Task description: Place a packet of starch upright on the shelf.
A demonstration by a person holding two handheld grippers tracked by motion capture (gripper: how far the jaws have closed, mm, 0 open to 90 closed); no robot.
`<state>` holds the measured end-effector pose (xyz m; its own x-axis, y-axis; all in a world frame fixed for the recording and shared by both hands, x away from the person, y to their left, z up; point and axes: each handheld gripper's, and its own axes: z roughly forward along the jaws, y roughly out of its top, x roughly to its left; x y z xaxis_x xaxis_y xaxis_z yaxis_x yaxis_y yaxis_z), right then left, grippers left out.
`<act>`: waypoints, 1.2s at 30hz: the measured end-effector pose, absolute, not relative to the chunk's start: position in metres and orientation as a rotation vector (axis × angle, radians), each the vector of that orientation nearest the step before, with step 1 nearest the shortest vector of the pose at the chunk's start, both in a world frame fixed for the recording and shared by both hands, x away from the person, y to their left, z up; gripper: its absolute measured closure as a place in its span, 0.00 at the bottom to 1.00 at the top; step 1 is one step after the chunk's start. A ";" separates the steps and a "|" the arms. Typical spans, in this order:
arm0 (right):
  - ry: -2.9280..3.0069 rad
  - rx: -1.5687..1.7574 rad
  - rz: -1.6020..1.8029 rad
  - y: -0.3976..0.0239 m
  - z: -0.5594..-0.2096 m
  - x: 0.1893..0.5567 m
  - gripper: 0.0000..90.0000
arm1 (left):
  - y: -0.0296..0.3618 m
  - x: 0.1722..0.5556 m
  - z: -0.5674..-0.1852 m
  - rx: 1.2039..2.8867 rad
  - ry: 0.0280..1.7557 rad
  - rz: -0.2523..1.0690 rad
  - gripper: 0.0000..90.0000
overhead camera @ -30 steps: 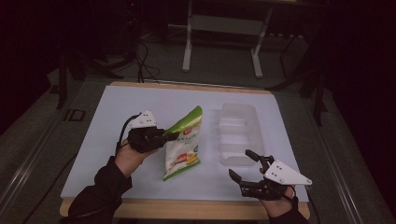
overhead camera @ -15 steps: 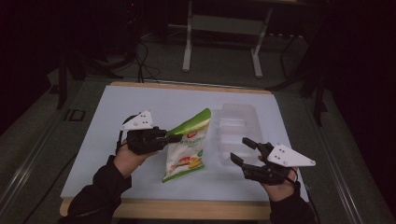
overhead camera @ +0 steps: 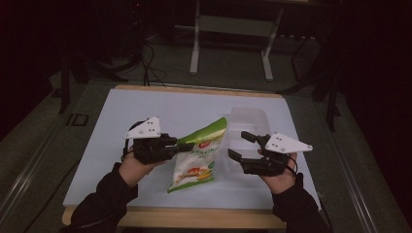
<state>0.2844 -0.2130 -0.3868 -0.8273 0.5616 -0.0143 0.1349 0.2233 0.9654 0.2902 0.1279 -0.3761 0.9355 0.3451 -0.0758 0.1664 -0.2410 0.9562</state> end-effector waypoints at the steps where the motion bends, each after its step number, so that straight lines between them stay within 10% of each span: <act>1: 2.143 0.646 1.634 -0.213 -0.387 0.284 0.28 | 0.128 0.290 -0.376 1.822 0.379 0.175 0.94; 15: 2.315 0.587 1.773 -0.197 -0.390 0.299 0.20 | 0.112 0.273 -0.361 1.788 0.256 0.123 0.94; 26: 2.404 0.472 1.734 -0.186 -0.394 0.293 0.33 | 0.105 0.270 -0.363 1.790 0.239 0.106 0.94; 32: 2.436 0.470 1.741 -0.186 -0.395 0.294 0.51 | 0.106 0.270 -0.363 1.786 0.248 0.108 0.94; 33: 2.461 0.473 1.759 -0.188 -0.394 0.296 0.73 | 0.109 0.273 -0.365 1.786 0.267 0.106 0.94; 36: 2.492 0.456 1.764 -0.188 -0.394 0.299 0.82 | 0.110 0.273 -0.367 1.787 0.275 0.106 0.94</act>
<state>0.2988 -0.1882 -0.3937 -0.9549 0.2694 0.1249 0.2074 0.3040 0.9298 0.2734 0.1104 -0.3672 0.9673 0.2420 -0.0761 0.1286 -0.2093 0.9693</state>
